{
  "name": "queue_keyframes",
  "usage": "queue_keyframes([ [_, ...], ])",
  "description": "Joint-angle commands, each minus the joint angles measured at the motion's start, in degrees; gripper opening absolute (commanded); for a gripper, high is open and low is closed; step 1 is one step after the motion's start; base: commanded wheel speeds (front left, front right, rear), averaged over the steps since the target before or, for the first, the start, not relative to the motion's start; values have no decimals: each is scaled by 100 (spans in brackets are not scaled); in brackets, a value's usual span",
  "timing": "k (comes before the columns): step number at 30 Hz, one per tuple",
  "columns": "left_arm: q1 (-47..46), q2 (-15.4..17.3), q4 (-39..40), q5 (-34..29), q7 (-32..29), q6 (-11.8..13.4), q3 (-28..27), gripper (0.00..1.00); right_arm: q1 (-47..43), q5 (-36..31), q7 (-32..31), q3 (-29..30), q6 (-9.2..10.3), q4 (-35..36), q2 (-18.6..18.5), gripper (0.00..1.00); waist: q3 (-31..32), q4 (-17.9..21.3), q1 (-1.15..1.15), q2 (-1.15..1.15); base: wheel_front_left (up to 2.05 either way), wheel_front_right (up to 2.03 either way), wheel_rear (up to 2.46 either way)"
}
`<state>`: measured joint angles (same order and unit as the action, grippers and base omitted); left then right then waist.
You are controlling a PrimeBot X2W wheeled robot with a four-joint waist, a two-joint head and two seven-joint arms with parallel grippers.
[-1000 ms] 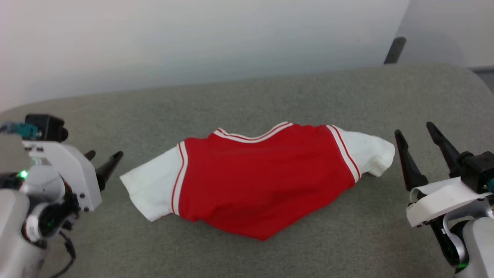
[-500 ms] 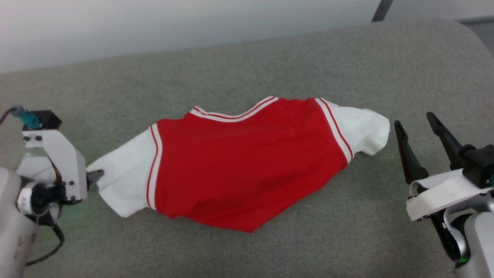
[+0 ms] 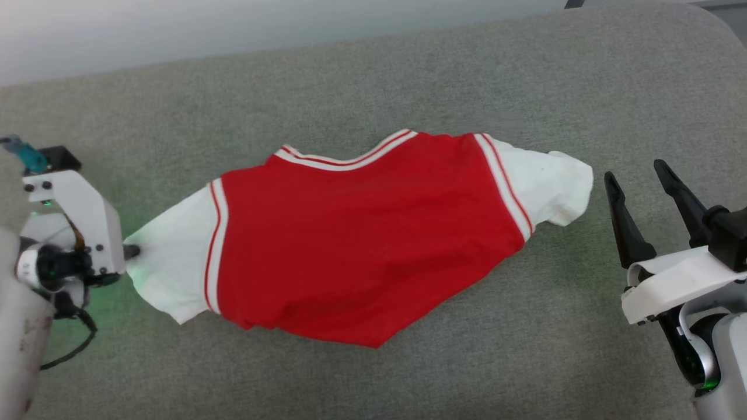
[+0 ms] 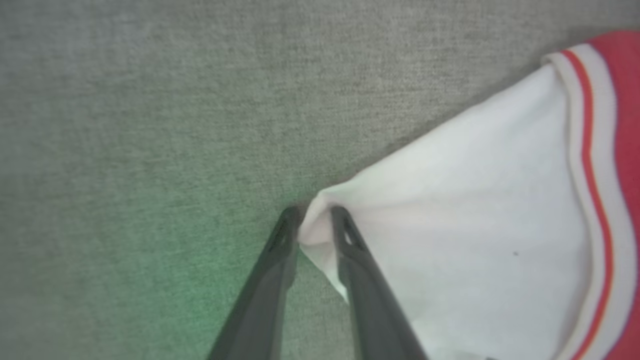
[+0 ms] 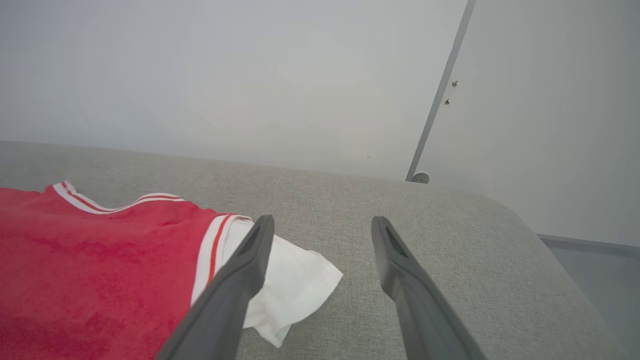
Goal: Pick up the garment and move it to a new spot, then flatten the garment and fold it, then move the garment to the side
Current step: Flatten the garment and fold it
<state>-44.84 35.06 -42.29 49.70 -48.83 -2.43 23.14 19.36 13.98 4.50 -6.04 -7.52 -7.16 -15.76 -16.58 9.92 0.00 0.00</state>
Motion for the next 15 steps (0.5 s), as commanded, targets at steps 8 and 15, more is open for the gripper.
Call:
queue_keyframes([
  [8, 105, -323, -104, 107, -291, 27, 166, 0, 359, 414, -862, -26, 6, -184, -119, 100, -101, -109, 0, 0, 0, 0, 0],
  [15, -94, -427, 11, 125, -176, 29, 163, 0, 1135, 1068, -2154, -502, 6, -805, -518, 100, -250, -255, 0, 0, 0, 0, 0],
])
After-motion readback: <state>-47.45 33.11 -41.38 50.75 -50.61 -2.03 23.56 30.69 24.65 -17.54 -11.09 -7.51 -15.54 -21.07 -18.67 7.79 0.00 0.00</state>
